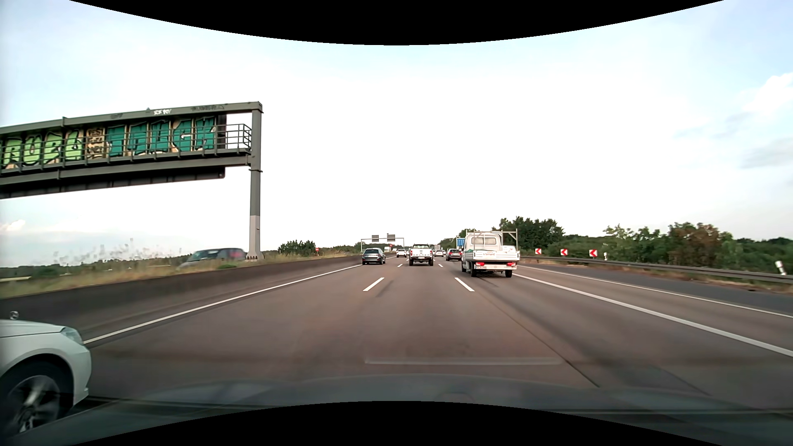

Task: Follow the waypoints while adhering to traffic rules and regulations

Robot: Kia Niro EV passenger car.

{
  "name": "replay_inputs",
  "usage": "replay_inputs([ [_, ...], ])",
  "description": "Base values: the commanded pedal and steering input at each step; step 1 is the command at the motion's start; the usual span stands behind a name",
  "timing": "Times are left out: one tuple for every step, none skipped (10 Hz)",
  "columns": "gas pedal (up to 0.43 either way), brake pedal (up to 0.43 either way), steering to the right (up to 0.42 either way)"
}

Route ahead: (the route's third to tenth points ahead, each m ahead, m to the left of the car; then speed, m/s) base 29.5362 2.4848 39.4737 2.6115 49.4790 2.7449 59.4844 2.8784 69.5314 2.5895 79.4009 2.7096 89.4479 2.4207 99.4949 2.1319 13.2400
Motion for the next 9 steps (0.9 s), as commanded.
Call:
replay_inputs([
  [0.157, 0.0, -0.004],
  [0.157, 0.0, -0.004],
  [0.157, 0.0, -0.004],
  [0.157, 0.0, -0.004],
  [0.157, 0.0, -0.004],
  [0.157, 0.0, -0.004],
  [0.157, 0.0, -0.004],
  [0.157, 0.0, -0.004],
  [0.157, 0.0, -0.004],
])
